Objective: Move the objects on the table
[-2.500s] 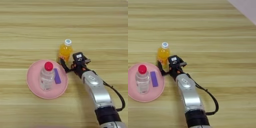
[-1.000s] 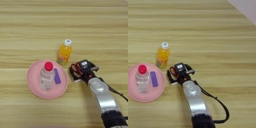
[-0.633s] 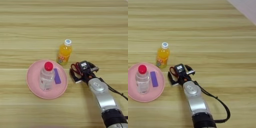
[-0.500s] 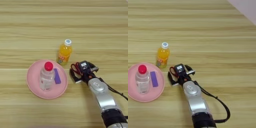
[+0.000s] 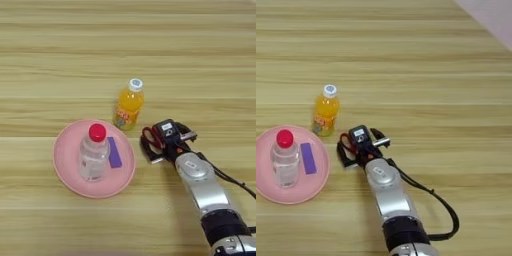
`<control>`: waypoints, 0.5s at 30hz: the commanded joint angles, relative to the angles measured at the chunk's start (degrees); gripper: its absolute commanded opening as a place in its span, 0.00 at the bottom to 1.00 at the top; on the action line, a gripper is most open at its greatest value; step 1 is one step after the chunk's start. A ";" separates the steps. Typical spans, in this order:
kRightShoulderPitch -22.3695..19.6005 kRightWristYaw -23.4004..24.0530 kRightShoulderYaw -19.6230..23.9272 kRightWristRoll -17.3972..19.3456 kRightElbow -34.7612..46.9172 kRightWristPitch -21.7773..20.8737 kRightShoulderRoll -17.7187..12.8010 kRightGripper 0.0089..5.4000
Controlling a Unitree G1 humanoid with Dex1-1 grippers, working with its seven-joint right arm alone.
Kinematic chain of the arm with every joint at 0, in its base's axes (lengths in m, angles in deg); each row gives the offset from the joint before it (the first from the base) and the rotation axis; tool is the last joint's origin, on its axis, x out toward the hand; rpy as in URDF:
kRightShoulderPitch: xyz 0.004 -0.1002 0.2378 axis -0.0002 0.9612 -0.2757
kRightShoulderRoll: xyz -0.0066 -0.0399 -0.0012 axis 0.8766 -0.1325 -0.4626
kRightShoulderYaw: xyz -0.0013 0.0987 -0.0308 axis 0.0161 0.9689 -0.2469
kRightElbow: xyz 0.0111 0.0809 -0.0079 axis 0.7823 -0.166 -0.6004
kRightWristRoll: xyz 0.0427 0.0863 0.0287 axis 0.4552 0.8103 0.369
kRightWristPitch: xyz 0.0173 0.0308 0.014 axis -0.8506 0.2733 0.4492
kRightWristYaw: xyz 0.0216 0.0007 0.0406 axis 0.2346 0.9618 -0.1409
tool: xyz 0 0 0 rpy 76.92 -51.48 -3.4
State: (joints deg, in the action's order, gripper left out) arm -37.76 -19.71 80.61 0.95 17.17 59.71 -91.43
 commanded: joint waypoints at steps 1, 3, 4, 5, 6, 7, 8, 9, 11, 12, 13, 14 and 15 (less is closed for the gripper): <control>-4.06 1.74 0.92 -0.30 0.87 -1.31 -2.26 1.00; -4.27 2.09 1.05 -0.27 0.35 -1.24 -2.53 1.00; -4.39 2.19 1.14 -0.19 0.09 -1.21 -2.63 1.00; -4.48 2.35 1.19 -0.19 -0.08 -1.11 -2.72 1.00; -4.64 2.48 1.24 -0.18 -0.36 -1.09 -2.82 1.00; -4.72 2.60 1.30 -0.16 -0.55 -1.05 -2.90 1.00; -4.76 2.94 1.21 -0.44 -0.65 -0.93 -3.09 1.00; -4.81 3.12 1.22 -0.48 -0.83 -0.90 -3.22 1.00; -4.97 3.28 1.34 -0.34 -1.14 -0.88 -3.44 1.00; -5.06 3.28 1.43 -0.22 -1.28 -0.88 -3.49 1.00; -5.12 3.33 1.50 -0.12 -1.38 -0.86 -3.54 1.00; -5.17 3.41 1.53 -0.07 -1.45 -0.85 -3.58 1.00; -5.19 3.47 1.54 -0.02 -1.49 -0.83 -3.60 1.00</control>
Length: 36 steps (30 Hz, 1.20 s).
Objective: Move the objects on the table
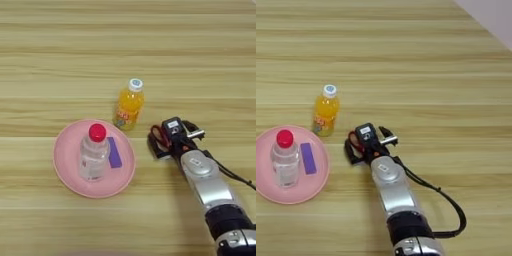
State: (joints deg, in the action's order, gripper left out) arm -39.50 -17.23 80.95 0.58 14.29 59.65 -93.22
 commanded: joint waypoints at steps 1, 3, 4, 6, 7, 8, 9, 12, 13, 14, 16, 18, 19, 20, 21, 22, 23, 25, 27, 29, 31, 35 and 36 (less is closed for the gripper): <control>-3.47 1.01 1.24 0.42 1.36 -0.74 -1.81 1.00; -3.49 1.00 1.29 0.49 1.33 -0.72 -1.82 1.00; -3.49 0.99 1.30 0.51 1.32 -0.71 -1.82 1.00; -3.47 0.93 1.49 0.77 1.39 -0.76 -1.73 1.00; -3.46 0.84 1.62 1.01 1.49 -0.81 -1.65 1.00; -3.38 0.63 1.89 1.51 1.88 -0.91 -1.43 1.00; -3.03 0.49 2.10 1.87 2.83 -0.99 -1.20 1.00; -1.77 0.05 2.65 2.80 6.12 -1.05 -0.89 1.00; -1.49 -0.03 2.75 3.04 6.95 -0.93 -0.78 1.00; -1.27 -0.06 2.78 3.18 7.62 -0.78 -0.70 1.00; -0.98 -0.11 2.82 3.27 8.42 -0.52 -0.59 1.00; -0.59 -0.62 3.08 3.98 9.37 -0.36 -0.28 1.00; -0.40 -1.09 3.23 4.58 9.98 -0.36 -0.04 1.00; -0.21 -1.40 3.33 5.13 10.62 -0.35 0.16 1.00; -0.03 -1.63 3.36 5.45 11.21 -0.33 0.27 1.00; 0.15 -1.78 3.39 5.63 11.69 -0.24 0.32 1.00; 0.54 -1.92 3.62 5.95 12.43 -0.07 0.36 1.00; 1.38 -2.17 4.11 6.59 14.04 0.33 0.41 1.00; 2.61 -2.56 4.58 7.42 16.35 0.77 0.58 1.00; 4.31 -3.08 5.00 8.33 19.16 1.13 0.95 1.00; 6.08 -3.50 5.22 9.17 21.81 1.24 1.38 1.00; 9.24 -4.15 5.29 10.22 26.37 1.78 1.88 1.00; 10.14 -4.44 5.29 10.56 27.51 1.85 2.00 1.00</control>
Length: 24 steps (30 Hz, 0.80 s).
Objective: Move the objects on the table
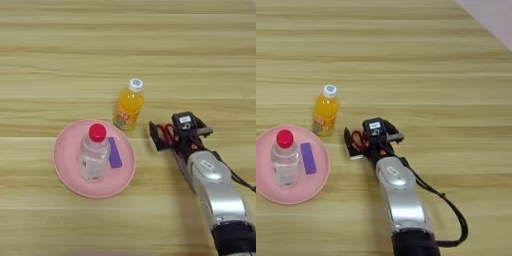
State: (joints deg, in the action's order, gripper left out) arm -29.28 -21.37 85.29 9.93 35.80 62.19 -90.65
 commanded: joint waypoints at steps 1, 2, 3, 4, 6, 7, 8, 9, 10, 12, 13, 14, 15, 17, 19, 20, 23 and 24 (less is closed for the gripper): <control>0.82 -0.54 0.96 1.60 7.14 -0.63 -0.41 1.00; 1.70 -0.76 0.88 1.89 8.25 -0.52 -0.32 1.00; 2.88 -0.97 0.78 2.20 9.60 -0.46 -0.18 1.00; 3.95 -1.21 0.74 2.43 10.73 -0.47 -0.10 1.00; 5.55 -1.69 0.89 2.88 12.43 -0.44 0.08 1.00; 6.12 -1.83 1.06 3.10 13.05 -0.38 0.17 1.00; 6.67 -1.92 1.21 3.28 13.67 -0.29 0.22 1.00; 7.36 -2.03 1.37 3.53 14.40 -0.24 0.28 1.00; 8.02 -2.14 1.50 3.74 15.13 -0.19 0.36 1.00; 9.40 -2.43 1.60 4.13 16.79 -0.05 0.57 1.00; 10.28 -2.55 1.54 4.29 17.94 0.05 0.73 1.00; 11.60 -2.70 1.43 4.55 19.56 -0.04 0.98 1.00; 12.81 -2.81 1.31 4.71 20.92 -0.15 1.16 1.00; 14.85 -3.05 1.12 5.10 23.05 -0.29 1.58 1.00; 16.76 -3.49 0.82 5.25 24.62 -0.85 1.90 1.00; 17.58 -3.65 0.71 5.22 25.26 -1.07 2.05 1.00; 20.69 -4.53 -0.04 5.50 26.85 -1.92 2.41 1.00; 21.38 -4.84 -0.26 5.67 27.15 -2.15 2.43 1.00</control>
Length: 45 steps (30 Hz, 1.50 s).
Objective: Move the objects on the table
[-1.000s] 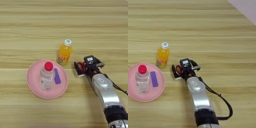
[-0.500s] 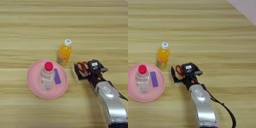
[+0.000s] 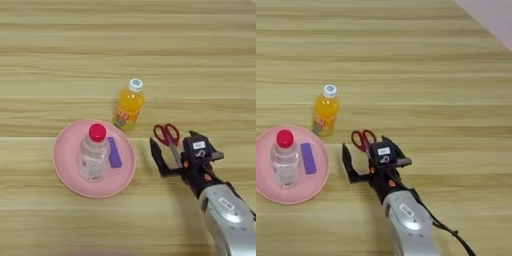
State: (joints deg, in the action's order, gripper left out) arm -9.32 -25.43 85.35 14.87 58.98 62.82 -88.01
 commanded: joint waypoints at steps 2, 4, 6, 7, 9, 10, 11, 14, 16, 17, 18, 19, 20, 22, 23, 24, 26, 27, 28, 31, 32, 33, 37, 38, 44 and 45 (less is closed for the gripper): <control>2.65 -1.36 -0.72 0.97 4.61 -3.32 -0.02 1.00; 3.68 -1.88 -1.08 1.12 5.15 -3.91 0.22 1.00; 4.61 -2.40 -1.56 1.25 5.68 -4.36 0.44 1.00; 5.10 -2.69 -1.85 1.25 5.97 -4.68 0.54 1.00; 6.11 -3.20 -2.58 1.06 6.58 -5.49 0.66 1.00; 6.55 -3.44 -2.95 1.02 6.82 -5.82 0.73 1.00; 6.98 -3.76 -3.35 1.01 7.03 -6.19 0.78 1.00; 7.76 -4.45 -4.46 0.43 7.30 -7.55 0.54 1.00; 8.04 -5.02 -4.85 0.72 7.39 -7.87 0.50 1.00; 8.25 -5.20 -5.09 0.69 7.51 -8.14 0.40 1.00; 8.47 -5.39 -5.24 0.64 7.67 -8.43 0.27 1.00; 8.90 -5.82 -5.57 0.67 7.99 -8.70 0.09 1.00; 9.40 -6.36 -6.03 0.69 8.33 -9.08 -0.07 1.00; 10.24 -7.23 -7.01 0.47 8.81 -9.94 -0.36 1.00; 10.53 -7.57 -7.40 0.41 8.97 -10.30 -0.41 1.00; 10.78 -7.92 -7.80 0.40 9.13 -10.61 -0.46 1.00; 11.08 -8.30 -8.33 0.32 9.32 -11.08 -0.57 1.00; 11.16 -8.47 -8.52 0.30 9.42 -11.22 -0.59 1.00; 11.22 -8.62 -8.68 0.32 9.51 -11.32 -0.61 1.00; 11.53 -9.21 -9.40 0.45 9.77 -11.73 -0.85 1.00; 11.70 -9.50 -9.77 0.37 9.85 -11.96 -0.97 1.00; 11.87 -9.86 -10.28 0.29 9.99 -12.17 -1.07 1.00; 11.98 -10.71 -12.11 -0.23 10.48 -12.21 -1.73 1.00; 11.90 -11.04 -12.54 -0.38 10.68 -12.00 -2.04 1.00; 11.37 -12.46 -13.53 -0.45 11.59 -11.01 -3.64 1.00; 11.30 -12.60 -13.63 -0.50 11.62 -10.94 -3.87 1.00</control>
State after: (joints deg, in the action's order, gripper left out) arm 3.10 -38.06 71.61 13.89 67.89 52.37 -90.85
